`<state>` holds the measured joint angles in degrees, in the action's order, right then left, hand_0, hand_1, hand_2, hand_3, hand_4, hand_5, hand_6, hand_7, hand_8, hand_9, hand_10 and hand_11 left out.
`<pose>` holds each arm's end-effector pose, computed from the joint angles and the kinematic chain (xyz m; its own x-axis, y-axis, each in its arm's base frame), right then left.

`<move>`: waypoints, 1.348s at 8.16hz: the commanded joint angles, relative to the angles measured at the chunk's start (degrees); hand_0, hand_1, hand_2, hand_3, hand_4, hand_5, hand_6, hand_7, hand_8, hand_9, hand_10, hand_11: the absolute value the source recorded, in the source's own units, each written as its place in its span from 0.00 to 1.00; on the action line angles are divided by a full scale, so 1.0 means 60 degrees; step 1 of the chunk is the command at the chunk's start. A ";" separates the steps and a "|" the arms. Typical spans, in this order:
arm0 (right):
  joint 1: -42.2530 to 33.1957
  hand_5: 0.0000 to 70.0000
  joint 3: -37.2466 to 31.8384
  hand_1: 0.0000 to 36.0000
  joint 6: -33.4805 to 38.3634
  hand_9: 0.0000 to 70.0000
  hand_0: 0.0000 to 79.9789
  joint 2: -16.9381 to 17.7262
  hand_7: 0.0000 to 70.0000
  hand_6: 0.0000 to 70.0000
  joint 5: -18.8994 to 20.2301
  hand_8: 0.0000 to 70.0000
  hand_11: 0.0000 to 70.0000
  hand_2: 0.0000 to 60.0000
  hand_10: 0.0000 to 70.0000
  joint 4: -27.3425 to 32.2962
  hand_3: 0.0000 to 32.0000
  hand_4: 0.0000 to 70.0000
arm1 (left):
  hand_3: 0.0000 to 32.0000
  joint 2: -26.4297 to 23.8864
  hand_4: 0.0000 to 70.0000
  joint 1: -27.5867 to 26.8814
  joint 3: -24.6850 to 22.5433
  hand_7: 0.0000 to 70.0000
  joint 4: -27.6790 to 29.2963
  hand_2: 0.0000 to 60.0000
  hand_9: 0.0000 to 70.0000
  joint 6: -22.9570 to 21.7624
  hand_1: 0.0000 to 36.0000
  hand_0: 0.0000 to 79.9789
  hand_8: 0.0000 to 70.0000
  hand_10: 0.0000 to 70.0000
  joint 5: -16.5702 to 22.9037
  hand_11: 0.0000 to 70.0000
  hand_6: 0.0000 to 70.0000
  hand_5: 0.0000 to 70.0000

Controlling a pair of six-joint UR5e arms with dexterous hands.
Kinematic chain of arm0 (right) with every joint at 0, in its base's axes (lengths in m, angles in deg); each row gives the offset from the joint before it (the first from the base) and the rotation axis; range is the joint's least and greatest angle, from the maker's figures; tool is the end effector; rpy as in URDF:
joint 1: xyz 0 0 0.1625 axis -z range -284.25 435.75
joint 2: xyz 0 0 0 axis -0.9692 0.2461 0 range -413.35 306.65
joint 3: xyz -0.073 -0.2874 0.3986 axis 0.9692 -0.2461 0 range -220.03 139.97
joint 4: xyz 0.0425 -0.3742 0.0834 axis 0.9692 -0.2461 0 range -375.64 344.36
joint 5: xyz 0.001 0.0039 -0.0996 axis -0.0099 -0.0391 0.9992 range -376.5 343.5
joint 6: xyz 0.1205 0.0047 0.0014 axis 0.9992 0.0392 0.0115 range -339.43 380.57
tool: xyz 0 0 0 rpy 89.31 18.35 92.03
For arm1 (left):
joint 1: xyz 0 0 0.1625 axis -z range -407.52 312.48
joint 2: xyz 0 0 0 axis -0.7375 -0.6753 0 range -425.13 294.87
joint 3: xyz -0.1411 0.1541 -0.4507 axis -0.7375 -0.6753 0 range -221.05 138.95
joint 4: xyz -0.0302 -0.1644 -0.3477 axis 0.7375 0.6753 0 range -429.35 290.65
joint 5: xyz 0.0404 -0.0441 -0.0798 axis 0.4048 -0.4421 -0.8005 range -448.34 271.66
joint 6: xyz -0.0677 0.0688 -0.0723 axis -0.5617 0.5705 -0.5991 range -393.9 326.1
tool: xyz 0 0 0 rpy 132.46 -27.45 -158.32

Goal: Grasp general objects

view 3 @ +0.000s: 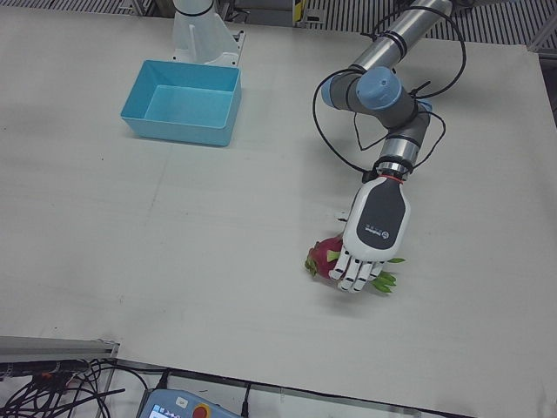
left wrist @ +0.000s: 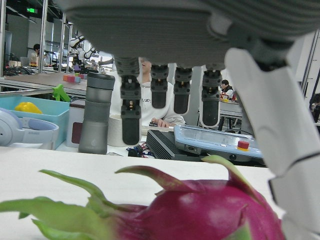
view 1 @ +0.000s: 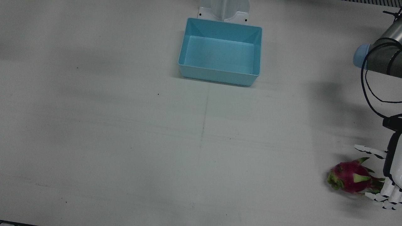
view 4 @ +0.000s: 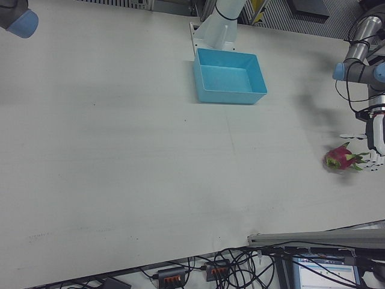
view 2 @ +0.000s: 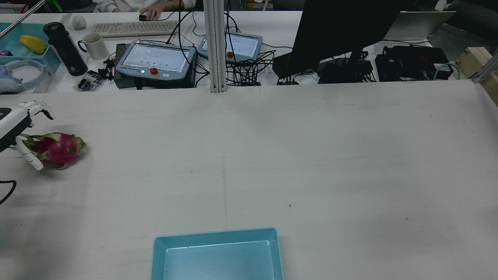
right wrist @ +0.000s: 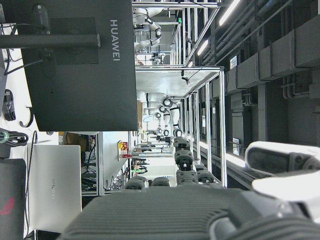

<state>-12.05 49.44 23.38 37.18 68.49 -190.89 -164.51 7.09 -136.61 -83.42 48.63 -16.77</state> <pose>0.1252 -0.4887 0.7577 -0.9975 -0.0455 -0.0546 0.0515 0.0665 -0.9965 0.1769 -0.5449 0.6573 -0.1330 -0.0255 -0.9908 0.9472 0.2909 -0.1346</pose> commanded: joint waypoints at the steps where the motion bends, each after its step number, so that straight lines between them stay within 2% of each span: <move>1: 0.0000 0.00 0.0000 0.00 0.0000 0.00 0.00 0.0000 0.00 0.00 0.0000 0.00 0.00 0.00 0.00 0.0000 0.00 0.00 | 0.40 0.0217 0.00 -0.0078 -0.0246 0.03 -0.0175 0.16 0.00 0.0276 0.65 0.68 0.00 0.04 -0.0882 0.11 0.00 0.00; 2: 0.0000 0.00 0.0000 0.00 0.0000 0.00 0.00 0.0000 0.00 0.00 0.0000 0.00 0.00 0.00 0.00 0.0000 0.00 0.00 | 0.25 0.0232 0.00 -0.0150 -0.0290 0.08 -0.0190 0.38 0.00 0.0989 0.73 0.67 0.00 0.07 -0.1376 0.14 0.00 0.04; 3: 0.0000 0.00 0.0000 0.00 0.0000 0.00 0.00 0.0000 0.00 0.00 0.0000 0.00 0.00 0.00 0.00 0.0000 0.00 0.00 | 0.14 0.0232 0.00 -0.0325 -0.0276 0.12 -0.0175 0.55 0.00 0.1199 0.81 0.67 0.00 0.08 -0.1584 0.17 0.00 0.12; 4: 0.0000 0.00 0.0000 0.00 0.0000 0.00 0.00 0.0000 0.00 0.00 0.0000 0.00 0.00 0.00 0.00 0.0000 0.00 0.00 | 0.07 0.0246 0.00 -0.0544 -0.0218 0.11 -0.0030 0.63 0.00 0.1288 0.83 0.67 0.00 0.07 -0.1717 0.15 0.00 0.11; 5: 0.0000 0.00 0.0000 0.00 0.0000 0.00 0.00 0.0000 0.00 0.00 0.0000 0.00 0.00 0.00 0.00 0.0000 0.00 0.00 | 0.09 0.0232 0.00 -0.0909 -0.0130 0.08 0.0029 0.71 0.00 0.1565 0.91 0.69 0.00 0.07 -0.1733 0.15 0.00 0.09; 6: 0.0000 0.00 0.0000 0.00 0.0000 0.00 0.00 0.0000 0.00 0.00 0.0000 0.00 0.00 0.00 0.00 0.0000 0.00 0.00 | 0.16 0.0246 0.00 -0.0956 -0.0115 0.06 0.0160 0.73 0.00 0.1756 1.00 0.76 0.00 0.07 -0.1747 0.16 0.00 0.04; 7: 0.0000 0.00 0.0000 0.00 0.0000 0.00 0.00 0.0000 0.00 0.00 0.0000 0.00 0.00 0.00 0.00 0.0000 0.00 0.00 | 0.14 0.0203 0.00 -0.0971 -0.0027 0.05 0.0205 0.67 0.00 0.1772 1.00 0.87 0.00 0.07 -0.1733 0.16 0.00 0.05; 8: 0.0000 0.00 0.0000 0.00 0.0000 0.00 0.00 0.0000 0.00 0.00 0.0000 0.00 0.00 0.00 0.00 0.0000 0.00 0.00 | 0.05 0.0101 0.00 -0.1000 0.0263 0.05 0.0264 0.67 0.00 0.1772 1.00 0.78 0.00 0.06 -0.1733 0.15 0.00 0.08; 9: 0.0000 0.00 0.0000 0.00 0.0000 0.00 0.00 0.0000 0.00 0.00 0.0000 0.00 0.00 0.00 0.00 0.0000 0.00 0.00 | 0.00 0.0100 0.00 -0.1102 0.0571 0.05 0.0351 0.69 0.00 0.1758 1.00 0.76 0.00 0.06 -0.1733 0.13 0.00 0.11; 11: 0.0000 0.00 0.0000 0.00 0.0000 0.00 0.00 0.0000 0.00 0.00 0.0000 0.00 0.00 0.00 0.00 0.0000 0.00 0.00 | 0.00 -0.0265 0.00 -0.1103 0.0982 0.04 0.0410 0.64 0.00 0.1743 0.98 0.75 0.00 0.04 -0.1733 0.11 0.00 0.02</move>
<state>-12.05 49.44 23.38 37.17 68.49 -190.89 -164.29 0.70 -133.48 -81.53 59.13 -27.17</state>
